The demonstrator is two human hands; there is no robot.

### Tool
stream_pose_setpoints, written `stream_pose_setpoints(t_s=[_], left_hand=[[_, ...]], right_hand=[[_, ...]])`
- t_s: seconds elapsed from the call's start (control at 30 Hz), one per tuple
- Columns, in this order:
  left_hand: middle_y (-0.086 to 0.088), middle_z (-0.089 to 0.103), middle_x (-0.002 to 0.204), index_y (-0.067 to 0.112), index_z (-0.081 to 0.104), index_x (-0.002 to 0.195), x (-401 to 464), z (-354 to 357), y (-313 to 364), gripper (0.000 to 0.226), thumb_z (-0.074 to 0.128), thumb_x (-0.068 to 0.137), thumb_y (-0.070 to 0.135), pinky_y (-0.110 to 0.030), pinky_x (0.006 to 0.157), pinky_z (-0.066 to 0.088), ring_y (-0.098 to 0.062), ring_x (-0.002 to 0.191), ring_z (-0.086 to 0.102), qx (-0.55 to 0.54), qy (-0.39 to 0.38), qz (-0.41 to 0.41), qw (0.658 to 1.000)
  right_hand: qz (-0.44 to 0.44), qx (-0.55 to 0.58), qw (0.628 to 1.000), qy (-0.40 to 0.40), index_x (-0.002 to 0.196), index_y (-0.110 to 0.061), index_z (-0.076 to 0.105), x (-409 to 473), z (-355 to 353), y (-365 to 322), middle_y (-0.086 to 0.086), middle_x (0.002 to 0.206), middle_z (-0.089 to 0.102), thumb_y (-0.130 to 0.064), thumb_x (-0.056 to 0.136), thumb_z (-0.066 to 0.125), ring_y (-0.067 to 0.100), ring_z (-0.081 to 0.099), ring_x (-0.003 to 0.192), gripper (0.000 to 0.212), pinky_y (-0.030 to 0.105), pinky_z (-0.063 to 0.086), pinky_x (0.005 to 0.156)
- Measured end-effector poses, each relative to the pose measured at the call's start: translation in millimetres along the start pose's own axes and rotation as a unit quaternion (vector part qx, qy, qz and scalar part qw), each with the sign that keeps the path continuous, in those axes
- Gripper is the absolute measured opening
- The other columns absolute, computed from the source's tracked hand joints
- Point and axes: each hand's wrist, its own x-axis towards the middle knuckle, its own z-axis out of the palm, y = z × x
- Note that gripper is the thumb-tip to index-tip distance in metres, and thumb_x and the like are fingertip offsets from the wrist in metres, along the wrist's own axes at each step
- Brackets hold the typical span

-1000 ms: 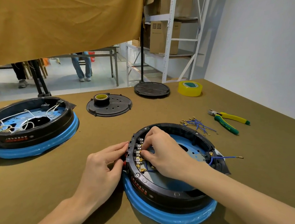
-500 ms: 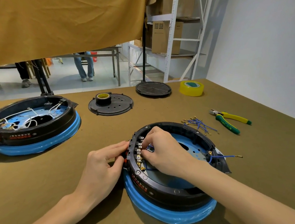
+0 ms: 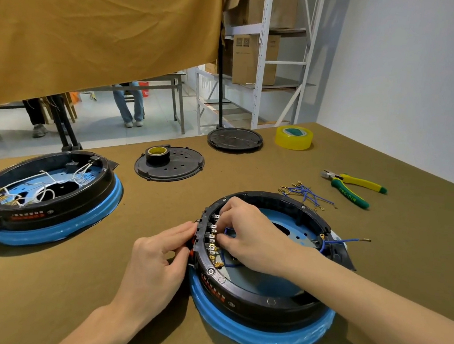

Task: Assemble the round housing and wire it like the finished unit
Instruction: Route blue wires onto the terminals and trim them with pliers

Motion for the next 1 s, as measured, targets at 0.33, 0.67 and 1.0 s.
stream_pose_setpoints(t_s=[0.33,0.67,1.0], left_hand=[[0.036,0.053,0.131,0.036,0.054,0.137,3,3,0,0.055,0.055,0.097,-0.001,-0.004,0.104,0.037,0.018,0.127,0.046,0.012,-0.031,0.007,0.999],[0.028,0.057,0.137,0.028,0.061,0.139,6,1,-5,0.052,0.051,0.098,-0.003,-0.035,0.113,0.045,0.009,0.132,0.047,-0.025,-0.055,-0.022,0.998],[0.034,0.057,0.132,0.037,0.059,0.134,5,0,-6,0.053,0.052,0.098,-0.001,-0.027,0.11,0.044,0.011,0.129,0.048,-0.027,-0.053,-0.015,0.998]], right_hand=[[0.083,0.027,0.995,0.041,0.101,-0.014,0.075,5,-3,10,-0.003,0.092,0.073,-0.026,0.096,0.068,0.011,0.065,0.083,0.015,0.025,0.051,0.072],[0.039,0.047,0.998,0.008,0.094,-0.01,0.082,17,-3,11,0.0,0.081,0.075,-0.014,0.095,0.067,0.006,0.056,0.064,0.015,0.01,0.039,0.057],[0.042,0.075,0.996,0.006,0.094,-0.013,0.082,16,-1,16,-0.003,0.082,0.074,-0.019,0.093,0.07,0.004,0.059,0.065,0.013,0.01,0.039,0.057]])
